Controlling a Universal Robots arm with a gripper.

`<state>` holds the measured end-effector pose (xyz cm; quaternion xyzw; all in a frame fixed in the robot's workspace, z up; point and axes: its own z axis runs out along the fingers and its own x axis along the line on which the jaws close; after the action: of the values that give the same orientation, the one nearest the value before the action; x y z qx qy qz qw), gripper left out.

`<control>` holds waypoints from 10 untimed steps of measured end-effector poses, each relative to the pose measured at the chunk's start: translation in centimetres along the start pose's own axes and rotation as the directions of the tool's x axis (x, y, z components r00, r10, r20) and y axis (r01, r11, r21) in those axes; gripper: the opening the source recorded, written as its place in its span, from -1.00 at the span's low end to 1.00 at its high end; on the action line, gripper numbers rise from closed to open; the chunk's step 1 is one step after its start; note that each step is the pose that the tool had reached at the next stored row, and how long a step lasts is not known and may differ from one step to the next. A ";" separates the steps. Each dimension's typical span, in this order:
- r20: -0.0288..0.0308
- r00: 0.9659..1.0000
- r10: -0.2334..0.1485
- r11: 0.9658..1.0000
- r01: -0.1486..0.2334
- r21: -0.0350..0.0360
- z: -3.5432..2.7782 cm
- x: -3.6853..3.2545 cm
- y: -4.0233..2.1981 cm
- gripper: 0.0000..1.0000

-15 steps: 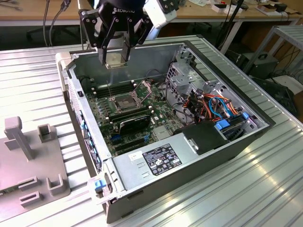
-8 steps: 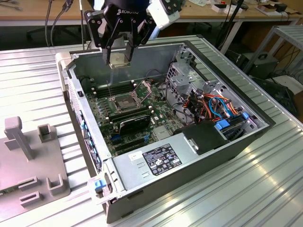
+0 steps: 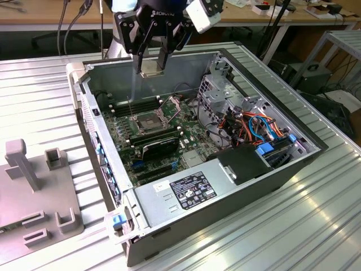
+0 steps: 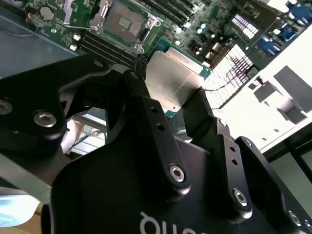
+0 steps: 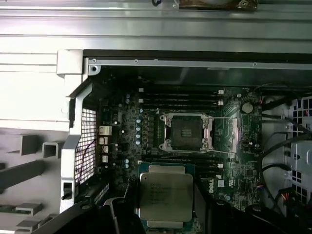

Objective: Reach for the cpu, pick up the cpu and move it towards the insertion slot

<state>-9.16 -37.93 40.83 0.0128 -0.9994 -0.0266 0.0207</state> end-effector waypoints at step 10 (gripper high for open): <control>0.000 1.000 0.000 1.000 0.000 0.001 0.44 -1.21 1.10 0.08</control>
<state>-7.99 -36.78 40.40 0.0129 -0.9994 -0.0262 0.0207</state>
